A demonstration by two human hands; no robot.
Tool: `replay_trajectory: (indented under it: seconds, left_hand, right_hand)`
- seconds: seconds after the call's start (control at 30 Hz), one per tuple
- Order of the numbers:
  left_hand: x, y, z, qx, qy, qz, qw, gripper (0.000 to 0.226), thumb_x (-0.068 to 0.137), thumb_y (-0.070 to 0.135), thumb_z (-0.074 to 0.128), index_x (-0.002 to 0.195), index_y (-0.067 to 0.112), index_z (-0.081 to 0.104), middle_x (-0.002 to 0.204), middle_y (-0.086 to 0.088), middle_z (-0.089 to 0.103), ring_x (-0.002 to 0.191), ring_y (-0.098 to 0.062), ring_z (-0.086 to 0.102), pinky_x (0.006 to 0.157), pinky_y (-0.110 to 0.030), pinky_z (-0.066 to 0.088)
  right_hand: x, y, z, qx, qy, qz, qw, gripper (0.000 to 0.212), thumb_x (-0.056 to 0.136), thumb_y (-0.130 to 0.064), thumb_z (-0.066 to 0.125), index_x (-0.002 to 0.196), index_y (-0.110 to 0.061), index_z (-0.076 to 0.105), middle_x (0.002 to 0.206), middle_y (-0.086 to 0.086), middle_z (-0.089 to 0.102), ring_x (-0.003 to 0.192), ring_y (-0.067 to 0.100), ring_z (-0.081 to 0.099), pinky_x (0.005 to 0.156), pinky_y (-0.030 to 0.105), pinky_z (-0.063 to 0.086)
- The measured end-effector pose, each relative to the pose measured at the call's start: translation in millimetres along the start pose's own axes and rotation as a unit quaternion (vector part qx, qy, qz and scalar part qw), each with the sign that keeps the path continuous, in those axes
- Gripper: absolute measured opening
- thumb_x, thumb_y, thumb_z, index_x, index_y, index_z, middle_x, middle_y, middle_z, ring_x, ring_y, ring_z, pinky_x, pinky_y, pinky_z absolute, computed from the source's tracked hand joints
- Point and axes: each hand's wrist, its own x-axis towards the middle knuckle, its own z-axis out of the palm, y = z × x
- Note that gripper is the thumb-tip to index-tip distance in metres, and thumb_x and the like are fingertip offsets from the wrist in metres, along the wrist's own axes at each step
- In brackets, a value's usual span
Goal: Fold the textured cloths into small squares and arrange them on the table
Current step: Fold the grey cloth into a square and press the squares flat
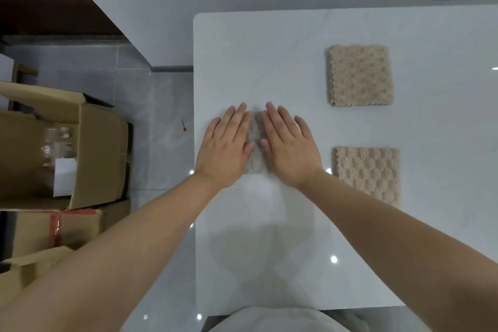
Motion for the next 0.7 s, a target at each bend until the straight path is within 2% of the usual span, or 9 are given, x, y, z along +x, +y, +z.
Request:
replay_trajectory:
  seconds: [0.1, 0.2, 0.27, 0.43, 0.57, 0.63, 0.7]
  left_hand:
    - [3.1, -0.9, 11.9, 0.027, -0.067, 0.014, 0.997, 0.074, 0.105, 0.052, 0.022, 0.161, 0.004, 0.019, 0.170, -0.013, 0.013, 0.157, -0.029, 0.010, 0.126, -0.048, 0.016]
    - [3.5, -6.9, 21.3, 0.047, -0.101, 0.017, 0.994, 0.079, 0.104, 0.057, 0.017, 0.161, 0.003, 0.010, 0.170, -0.016, 0.006, 0.158, -0.031, 0.003, 0.126, -0.052, 0.013]
    - [3.4, -9.4, 23.0, 0.039, -0.103, 0.020, 0.994, 0.080, 0.104, 0.058, 0.016, 0.162, 0.004, 0.009, 0.170, -0.016, 0.004, 0.158, -0.031, 0.001, 0.126, -0.053, 0.012]
    - [3.7, -5.5, 24.1, 0.030, -0.116, 0.003, 0.993, 0.079, 0.104, 0.059, 0.016, 0.163, 0.008, 0.002, 0.171, -0.009, -0.006, 0.158, -0.026, -0.009, 0.127, -0.052, 0.004]
    - [7.8, -2.3, 13.5, 0.024, -0.172, -0.006, 0.985, 0.079, 0.103, 0.060, 0.009, 0.161, 0.011, -0.011, 0.170, -0.007, -0.018, 0.155, -0.024, -0.021, 0.126, -0.051, -0.003]
    - [12.9, -3.0, 1.7, 0.017, -0.205, -0.001, 0.979, 0.080, 0.101, 0.061, 0.008, 0.160, 0.012, -0.014, 0.169, -0.007, -0.022, 0.154, -0.024, -0.024, 0.126, -0.052, -0.005]
    - [13.7, -1.1, -11.6, 0.031, -0.214, 0.005, 0.976, 0.080, 0.101, 0.060, 0.012, 0.161, 0.012, -0.012, 0.169, -0.009, -0.021, 0.154, -0.026, -0.023, 0.126, -0.054, -0.004]
  right_hand:
    - [5.2, 4.9, 10.7, 0.002, -0.075, -0.006, 0.997, 0.067, 0.107, -0.048, 0.016, 0.161, -0.007, 0.018, 0.169, 0.009, 0.013, 0.157, 0.026, 0.008, 0.125, 0.053, 0.013]
    - [6.5, 12.5, 18.6, 0.005, -0.111, 0.002, 0.994, 0.071, 0.106, -0.053, 0.009, 0.162, -0.010, 0.005, 0.170, 0.007, 0.001, 0.157, 0.022, -0.005, 0.126, 0.052, 0.000]
    - [5.9, 15.0, 21.5, 0.001, -0.108, -0.002, 0.994, 0.071, 0.106, -0.054, 0.011, 0.162, -0.011, 0.003, 0.170, 0.009, -0.001, 0.157, 0.023, -0.007, 0.126, 0.053, -0.001]
    - [3.6, 14.4, 24.2, 0.008, -0.116, 0.052, 0.992, 0.072, 0.105, -0.056, 0.008, 0.162, -0.014, -0.006, 0.169, 0.012, -0.010, 0.156, 0.026, -0.014, 0.125, 0.052, -0.006]
    - [7.0, 10.7, 14.1, -0.004, -0.159, 0.063, 0.985, 0.073, 0.103, -0.059, 0.002, 0.160, -0.017, -0.015, 0.168, 0.008, -0.020, 0.154, 0.023, -0.023, 0.123, 0.055, -0.010]
    - [10.0, 12.5, 3.4, 0.017, -0.175, 0.056, 0.983, 0.073, 0.102, -0.059, 0.002, 0.160, -0.019, -0.013, 0.168, 0.007, -0.020, 0.154, 0.022, -0.021, 0.122, 0.056, -0.012]
    - [6.6, 17.1, -12.9, 0.053, -0.135, 0.040, 0.989, 0.071, 0.103, -0.057, 0.006, 0.162, -0.019, -0.001, 0.170, 0.009, -0.008, 0.156, 0.023, -0.010, 0.124, 0.055, -0.007]
